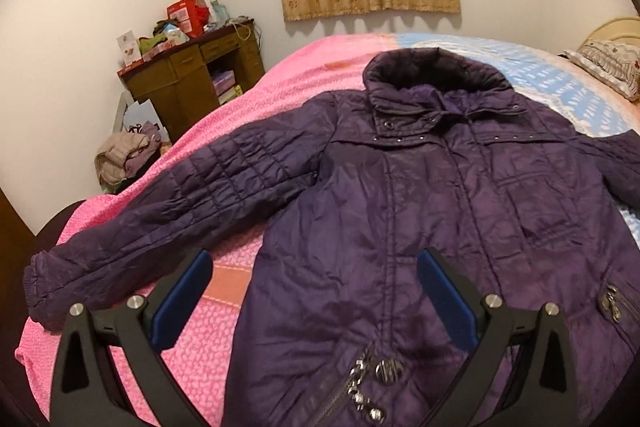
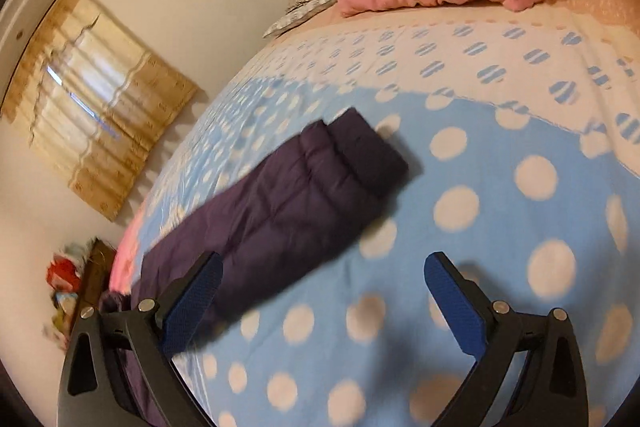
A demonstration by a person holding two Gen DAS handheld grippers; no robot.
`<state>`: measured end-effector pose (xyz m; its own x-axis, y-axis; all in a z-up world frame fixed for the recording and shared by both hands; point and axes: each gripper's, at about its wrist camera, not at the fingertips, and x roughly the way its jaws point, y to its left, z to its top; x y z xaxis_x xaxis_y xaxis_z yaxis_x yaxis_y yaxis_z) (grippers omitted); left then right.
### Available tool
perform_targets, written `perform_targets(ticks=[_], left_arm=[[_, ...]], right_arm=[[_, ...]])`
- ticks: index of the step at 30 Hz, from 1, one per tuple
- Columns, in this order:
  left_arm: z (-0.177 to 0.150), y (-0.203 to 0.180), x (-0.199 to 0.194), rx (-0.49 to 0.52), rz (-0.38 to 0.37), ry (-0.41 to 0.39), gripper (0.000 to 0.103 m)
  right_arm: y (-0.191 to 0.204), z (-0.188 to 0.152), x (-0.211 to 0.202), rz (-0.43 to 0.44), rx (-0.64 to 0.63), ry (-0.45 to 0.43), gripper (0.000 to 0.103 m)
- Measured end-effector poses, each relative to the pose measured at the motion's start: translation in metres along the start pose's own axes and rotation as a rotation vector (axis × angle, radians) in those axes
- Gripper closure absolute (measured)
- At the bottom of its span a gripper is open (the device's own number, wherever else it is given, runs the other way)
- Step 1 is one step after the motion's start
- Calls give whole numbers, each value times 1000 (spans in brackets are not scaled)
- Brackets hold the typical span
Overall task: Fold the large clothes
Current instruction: 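Reach the right gripper to the jacket sleeve cuff and grasp it, then lift the sleeve cuff with the right gripper and fold it across the jacket body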
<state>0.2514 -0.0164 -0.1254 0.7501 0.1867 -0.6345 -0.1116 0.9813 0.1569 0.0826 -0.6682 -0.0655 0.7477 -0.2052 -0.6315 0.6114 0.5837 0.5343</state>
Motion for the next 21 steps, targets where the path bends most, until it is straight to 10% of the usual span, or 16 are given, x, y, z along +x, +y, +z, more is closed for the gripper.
perform_targets(ticks=[8, 12, 21], left_arm=[[-6, -5, 14, 13, 18, 44, 0], [-10, -3, 15, 14, 16, 62, 0], [-7, 30, -3, -55, -14, 52, 0]], right_arm=[[-5, 29, 51, -68, 28, -4, 18], [-6, 33, 68, -40, 27, 26, 61], [48, 45, -4, 27, -113, -164, 76]])
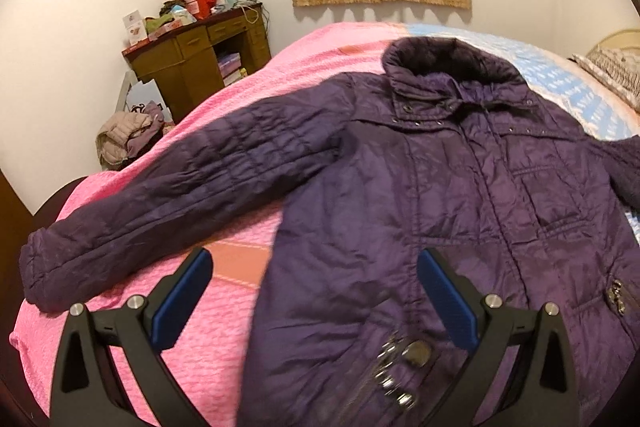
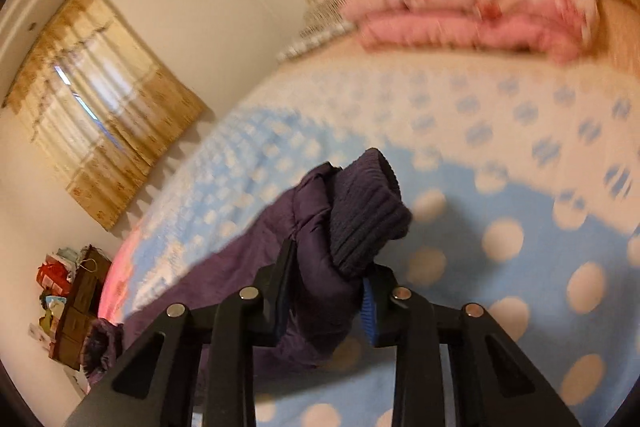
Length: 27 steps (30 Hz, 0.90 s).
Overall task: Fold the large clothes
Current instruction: 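Lift the sleeve cuff with the right gripper and fold it across the jacket body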
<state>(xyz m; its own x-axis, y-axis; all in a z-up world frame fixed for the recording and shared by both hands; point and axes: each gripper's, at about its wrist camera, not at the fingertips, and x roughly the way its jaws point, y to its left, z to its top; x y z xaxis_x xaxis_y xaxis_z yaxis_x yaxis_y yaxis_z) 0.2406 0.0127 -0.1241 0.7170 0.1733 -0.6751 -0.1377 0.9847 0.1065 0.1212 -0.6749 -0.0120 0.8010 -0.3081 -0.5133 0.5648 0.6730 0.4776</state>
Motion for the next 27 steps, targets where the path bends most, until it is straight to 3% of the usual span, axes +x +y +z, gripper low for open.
perform_targets(ticks=[5, 12, 19, 27], left_arm=[[-3, 25, -18, -41, -11, -24, 0], [-8, 57, -39, -62, 13, -60, 0], [-18, 84, -52, -80, 16, -81, 0], [-28, 133, -43, -131, 100, -73, 0]], right_arm=[[80, 29, -53, 113, -121, -122, 77], [223, 19, -123, 310, -390, -219, 78], [343, -40, -145, 450, -657, -208, 78], [431, -159, -147, 606, -896, -83, 79]])
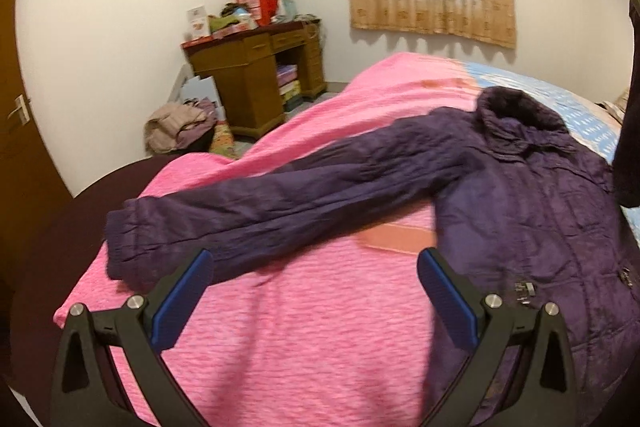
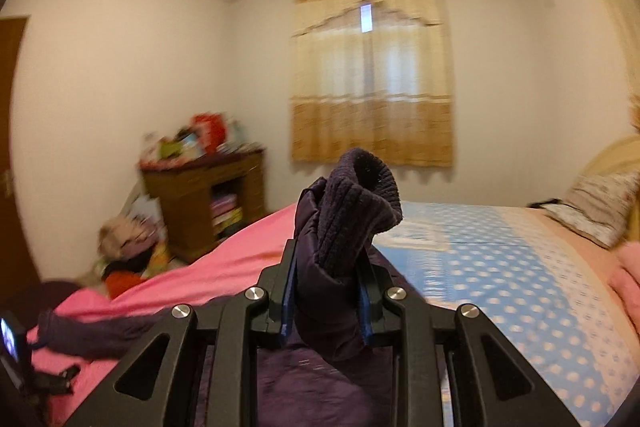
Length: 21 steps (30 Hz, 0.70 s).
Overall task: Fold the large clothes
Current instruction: 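Lift the sleeve cuff with the right gripper and fold it across the jacket body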
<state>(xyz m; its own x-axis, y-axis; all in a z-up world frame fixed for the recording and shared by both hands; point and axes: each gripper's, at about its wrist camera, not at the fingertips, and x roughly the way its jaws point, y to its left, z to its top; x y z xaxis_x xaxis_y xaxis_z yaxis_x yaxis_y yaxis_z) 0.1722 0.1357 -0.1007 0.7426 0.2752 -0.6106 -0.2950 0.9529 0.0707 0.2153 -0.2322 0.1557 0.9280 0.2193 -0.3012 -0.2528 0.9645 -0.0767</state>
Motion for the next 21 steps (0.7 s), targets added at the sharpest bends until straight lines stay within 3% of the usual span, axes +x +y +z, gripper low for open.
perform_targets(ticks=[8, 21], left_arm=[[-5, 24, 8, -30, 38, 17, 0], [-7, 51, 8, -52, 87, 20, 0]], right_arm=[[105, -58, 62, 159, -69, 127, 79], [188, -183, 148, 308, -136, 441, 87]])
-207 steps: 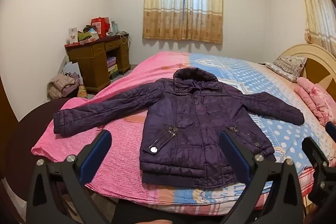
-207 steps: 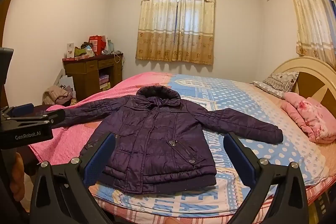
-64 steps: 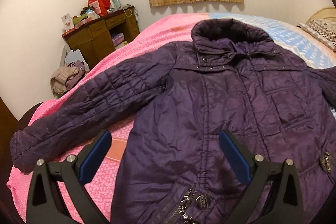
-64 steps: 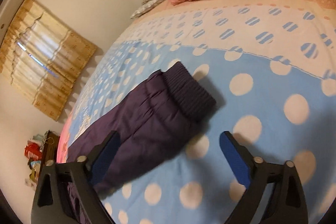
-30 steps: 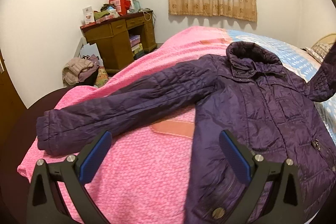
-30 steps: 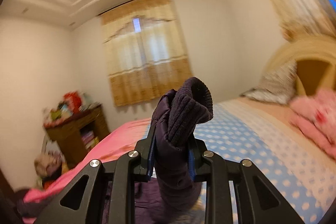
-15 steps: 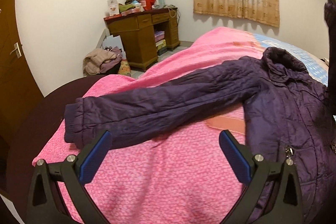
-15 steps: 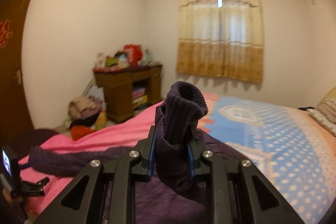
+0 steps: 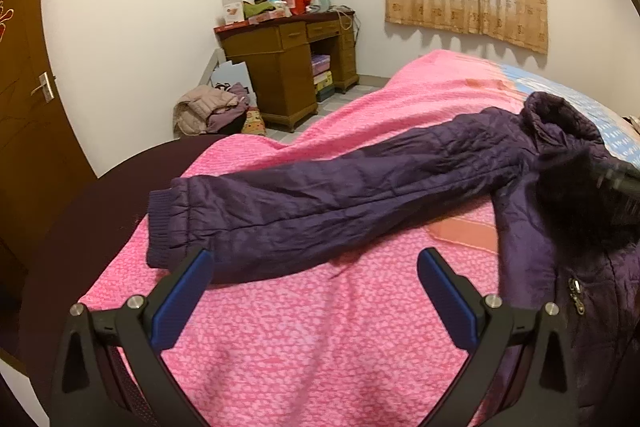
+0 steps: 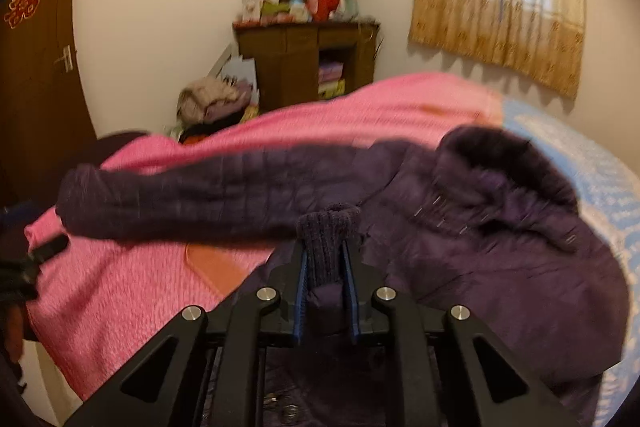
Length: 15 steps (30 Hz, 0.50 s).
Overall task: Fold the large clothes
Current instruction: 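Lift the sleeve cuff with the right gripper and fold it across the jacket body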
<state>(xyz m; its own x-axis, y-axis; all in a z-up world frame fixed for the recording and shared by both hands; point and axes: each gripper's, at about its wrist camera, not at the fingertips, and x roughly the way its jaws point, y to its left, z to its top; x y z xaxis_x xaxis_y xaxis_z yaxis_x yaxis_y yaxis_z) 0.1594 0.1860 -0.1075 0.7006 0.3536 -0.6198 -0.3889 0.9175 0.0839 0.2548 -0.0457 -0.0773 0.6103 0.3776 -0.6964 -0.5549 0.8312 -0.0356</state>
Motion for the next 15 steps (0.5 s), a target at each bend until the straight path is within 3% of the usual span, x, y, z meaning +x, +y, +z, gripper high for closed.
perform_targets(ticks=[5, 7, 8, 9, 13, 15], left_arm=[[0, 10, 3, -17, 15, 11, 0], [0, 13, 4, -22, 22, 13, 0], [1, 17, 5, -24, 32, 15, 0], [0, 19, 4, -25, 37, 15, 0], [3, 41, 5, -57, 92, 10, 0], [4, 59, 6, -92, 123, 9, 0]], right_arm=[[9, -16, 21, 47, 32, 67, 84], [12, -20, 23, 85, 59, 87, 72], [12, -21, 22, 120, 69, 99, 60], [12, -21, 17, 139, 69, 98, 53], [1, -14, -30, 122, 54, 6, 52], [-14, -10, -50, 70, 70, -41, 50]])
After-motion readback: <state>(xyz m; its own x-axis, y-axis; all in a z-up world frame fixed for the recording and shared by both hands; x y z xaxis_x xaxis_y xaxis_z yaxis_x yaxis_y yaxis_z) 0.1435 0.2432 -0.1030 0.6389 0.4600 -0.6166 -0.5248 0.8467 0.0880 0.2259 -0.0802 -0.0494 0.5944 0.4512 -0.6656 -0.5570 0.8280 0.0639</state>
